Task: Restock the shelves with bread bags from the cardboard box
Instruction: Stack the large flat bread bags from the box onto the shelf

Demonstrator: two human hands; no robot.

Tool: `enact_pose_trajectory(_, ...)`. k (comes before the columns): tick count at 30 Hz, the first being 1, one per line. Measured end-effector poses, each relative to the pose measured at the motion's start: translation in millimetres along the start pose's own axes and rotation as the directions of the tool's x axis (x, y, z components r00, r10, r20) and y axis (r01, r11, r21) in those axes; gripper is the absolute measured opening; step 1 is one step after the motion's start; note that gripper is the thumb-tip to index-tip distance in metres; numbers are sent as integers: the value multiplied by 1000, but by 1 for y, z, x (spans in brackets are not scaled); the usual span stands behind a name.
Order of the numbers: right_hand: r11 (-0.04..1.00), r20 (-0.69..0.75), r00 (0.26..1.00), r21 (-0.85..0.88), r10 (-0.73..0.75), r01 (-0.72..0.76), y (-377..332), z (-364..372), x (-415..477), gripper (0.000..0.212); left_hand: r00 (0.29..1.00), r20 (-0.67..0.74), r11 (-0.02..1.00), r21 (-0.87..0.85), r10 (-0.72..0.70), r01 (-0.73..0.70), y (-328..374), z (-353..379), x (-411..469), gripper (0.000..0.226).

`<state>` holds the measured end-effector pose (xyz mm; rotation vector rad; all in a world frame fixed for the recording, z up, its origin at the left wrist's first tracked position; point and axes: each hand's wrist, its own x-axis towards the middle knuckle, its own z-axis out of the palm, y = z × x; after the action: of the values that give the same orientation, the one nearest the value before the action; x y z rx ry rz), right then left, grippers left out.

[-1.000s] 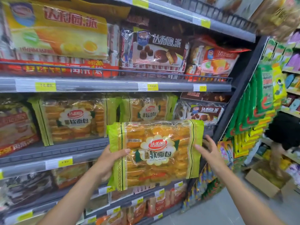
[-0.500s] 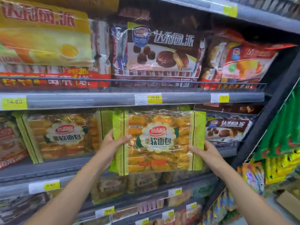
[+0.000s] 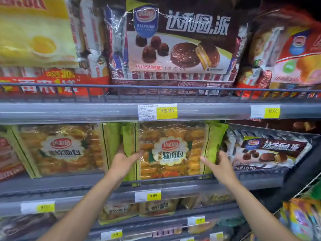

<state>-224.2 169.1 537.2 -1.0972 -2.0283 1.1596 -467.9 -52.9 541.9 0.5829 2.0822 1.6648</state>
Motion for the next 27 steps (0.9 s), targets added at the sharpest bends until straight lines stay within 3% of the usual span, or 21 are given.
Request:
enact_pose_trajectory(3, 999, 1, 1000, -52, 1, -1, 10, 3, 11, 106, 1000, -19, 1000, -1, -10, 10, 5, 2, -7, 96)
enact_pose_trajectory(9, 997, -40, 997, -41, 62, -63, 15, -4, 22, 97, 998, 62, 999, 32, 27, -29, 8, 16, -1, 64)
enact_pose_trajectory(13, 995, -57, 998, -90, 34, -39, 14, -2, 17, 121, 988, 130, 986, 129, 86, -103, 2, 18, 9, 101)
enact_pose_trajectory(16, 996, -88, 995, -73, 47, -53, 13, 2, 13, 101, 991, 106, 982, 156, 87, -103, 2, 16, 9, 106)
enact_pose_trajectory(22, 993, -157, 987, -102, 47, -64, 9, 8, -6, 94, 988, 88, 972, 189, 126, -141, 4, 10, -3, 69)
enact_pose_trajectory(27, 994, -217, 976, -105, 17, -41, 0, 4, -38, 97, 978, 131, 967, 177, 163, -185, 5, -6, -32, 97)
